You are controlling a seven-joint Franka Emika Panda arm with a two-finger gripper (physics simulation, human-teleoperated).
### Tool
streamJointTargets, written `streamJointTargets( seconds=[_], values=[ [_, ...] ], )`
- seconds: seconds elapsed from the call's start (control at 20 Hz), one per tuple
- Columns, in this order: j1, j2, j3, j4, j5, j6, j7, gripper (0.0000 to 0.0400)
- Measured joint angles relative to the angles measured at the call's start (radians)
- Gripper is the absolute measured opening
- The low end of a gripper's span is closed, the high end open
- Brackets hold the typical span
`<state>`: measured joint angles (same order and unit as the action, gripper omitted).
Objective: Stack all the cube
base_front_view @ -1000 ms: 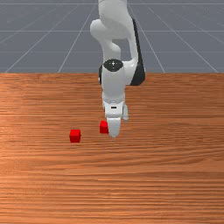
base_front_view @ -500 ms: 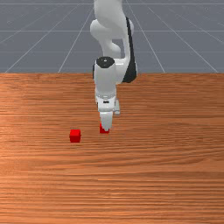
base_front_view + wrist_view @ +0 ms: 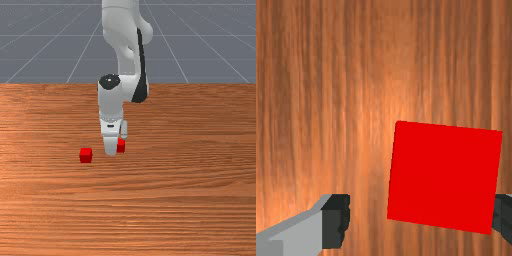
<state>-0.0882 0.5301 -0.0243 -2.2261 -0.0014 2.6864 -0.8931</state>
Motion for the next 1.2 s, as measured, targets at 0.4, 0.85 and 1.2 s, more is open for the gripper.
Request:
streamJointTargets(
  seconds=[0.4,0.85,1.2],
  values=[
    [0.033,-0.014,0.010,-0.032,-0.002,0.058,0.020,0.0400],
    [0.020,0.046,0.004,0.027,-0.002,0.055,0.015,0.0203],
    [0.022,-0.013,0.009,-0.032,0.004,0.105,0.018,0.0189]
  ],
)
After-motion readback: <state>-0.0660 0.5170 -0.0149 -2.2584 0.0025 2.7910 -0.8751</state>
